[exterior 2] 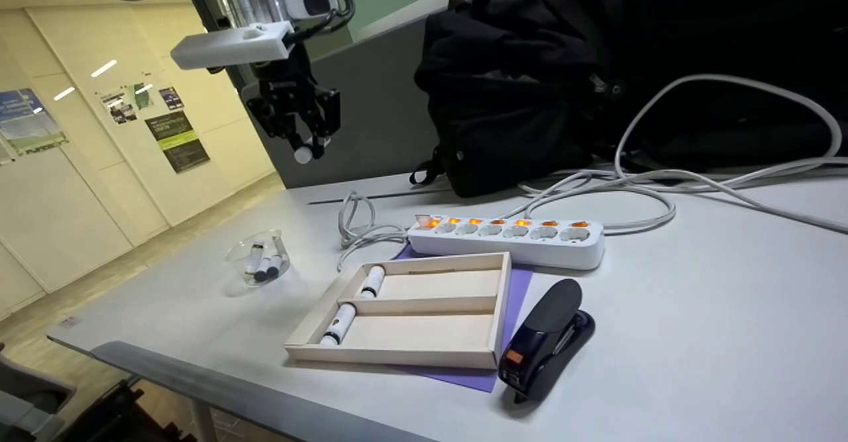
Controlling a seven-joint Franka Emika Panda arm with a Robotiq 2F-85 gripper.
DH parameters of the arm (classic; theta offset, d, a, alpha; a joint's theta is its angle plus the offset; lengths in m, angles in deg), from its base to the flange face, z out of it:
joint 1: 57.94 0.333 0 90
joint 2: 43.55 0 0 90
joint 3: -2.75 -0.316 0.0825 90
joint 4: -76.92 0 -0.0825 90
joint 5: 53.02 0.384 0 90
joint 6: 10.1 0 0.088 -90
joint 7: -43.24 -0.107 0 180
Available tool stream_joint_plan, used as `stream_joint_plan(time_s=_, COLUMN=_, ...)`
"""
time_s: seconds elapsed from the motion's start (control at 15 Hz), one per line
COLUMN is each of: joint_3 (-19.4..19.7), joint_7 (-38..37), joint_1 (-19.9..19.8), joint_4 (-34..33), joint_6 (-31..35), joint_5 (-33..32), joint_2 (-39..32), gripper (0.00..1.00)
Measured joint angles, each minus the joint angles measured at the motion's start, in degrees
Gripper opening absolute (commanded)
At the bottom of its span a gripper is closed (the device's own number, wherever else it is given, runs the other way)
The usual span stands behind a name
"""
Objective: Remove one bottle from the tray and place it inside the clear bowl on the left
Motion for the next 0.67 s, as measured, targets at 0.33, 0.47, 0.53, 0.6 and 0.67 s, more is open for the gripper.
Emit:
stream_joint_plan(time_s=0.33, joint_3=-0.76, joint_7=2.97, joint_1=1.26, joint_4=-0.48, joint_6=0.64, joint_5=0.36, joint_2=-0.81, gripper=0.07)
stream_joint_plan(time_s=0.47, joint_3=-2.17, joint_7=5.82, joint_1=3.31, joint_4=-1.43, joint_6=1.05, joint_5=2.86, joint_2=-2.23, gripper=0.07)
stream_joint_plan(time_s=0.53, joint_3=-3.08, joint_7=7.11, joint_1=4.42, joint_4=-2.12, joint_6=1.05, joint_5=4.41, joint_2=-3.19, gripper=0.07)
stream_joint_plan(time_s=0.6, joint_3=-4.00, joint_7=8.14, joint_1=5.36, joint_4=-2.94, joint_6=0.88, joint_5=5.75, joint_2=-4.34, gripper=0.07)
stream_joint_plan(time_s=0.67, joint_3=-4.91, joint_7=8.85, joint_1=6.06, joint_4=-3.87, joint_6=0.56, joint_5=6.79, joint_2=-5.68, gripper=0.07)
